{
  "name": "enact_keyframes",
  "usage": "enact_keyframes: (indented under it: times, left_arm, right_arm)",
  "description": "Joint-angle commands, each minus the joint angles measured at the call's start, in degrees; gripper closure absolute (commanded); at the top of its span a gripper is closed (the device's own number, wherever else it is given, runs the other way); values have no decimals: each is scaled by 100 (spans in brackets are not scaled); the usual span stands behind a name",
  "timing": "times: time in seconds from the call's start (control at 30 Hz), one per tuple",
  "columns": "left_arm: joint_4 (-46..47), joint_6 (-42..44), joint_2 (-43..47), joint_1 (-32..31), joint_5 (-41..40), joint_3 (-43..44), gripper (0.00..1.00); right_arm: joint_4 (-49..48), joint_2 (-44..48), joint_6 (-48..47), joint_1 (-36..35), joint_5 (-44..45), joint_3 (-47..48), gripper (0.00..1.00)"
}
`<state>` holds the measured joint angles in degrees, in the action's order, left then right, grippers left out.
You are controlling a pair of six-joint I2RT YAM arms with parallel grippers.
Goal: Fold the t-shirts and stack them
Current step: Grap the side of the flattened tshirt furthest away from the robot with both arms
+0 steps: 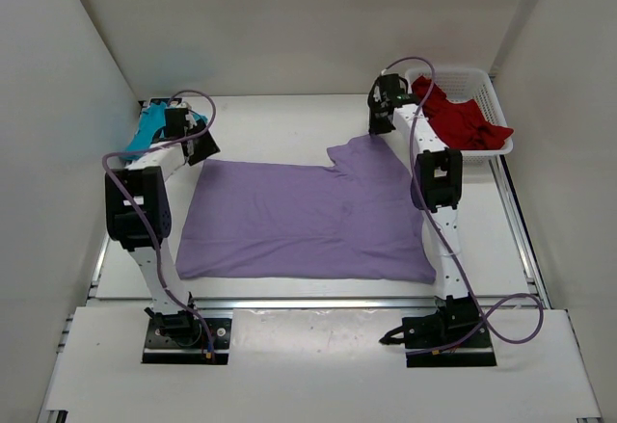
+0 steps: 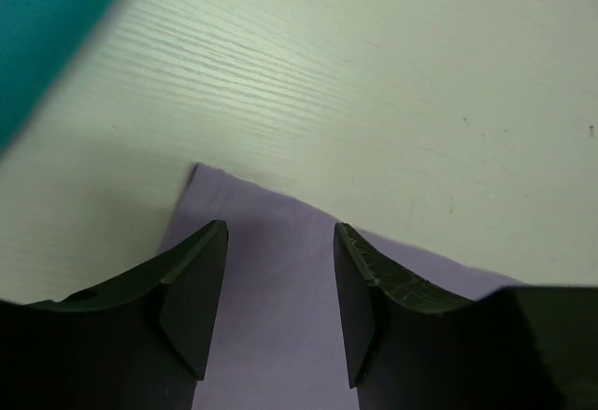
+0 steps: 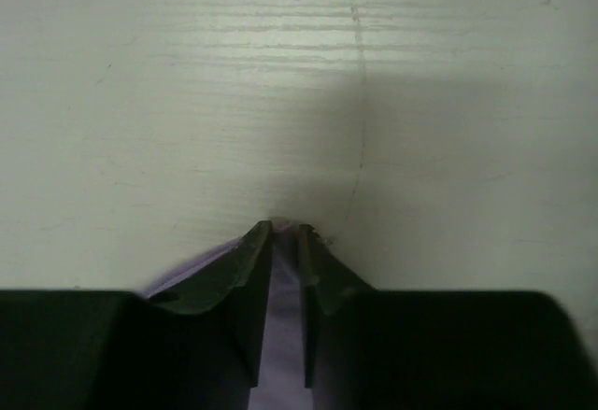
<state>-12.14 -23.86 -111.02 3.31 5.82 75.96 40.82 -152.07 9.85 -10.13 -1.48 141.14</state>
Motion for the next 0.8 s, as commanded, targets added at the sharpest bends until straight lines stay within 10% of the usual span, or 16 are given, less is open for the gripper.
enact_keyframes:
  times: [0.0, 0.1, 0.77]
  left_arm:
    - [-271, 372, -51, 46, -451, 340, 39]
    - [-359, 364, -191, 108, -503, 506, 37]
    - [-561, 435, -824, 47, -618, 920, 50]
  right_arm:
    - [146, -60, -1, -138, 7, 256, 85]
    - [190, -69, 26, -121, 7, 361, 100]
    - [260, -87, 79, -138, -362, 704, 100]
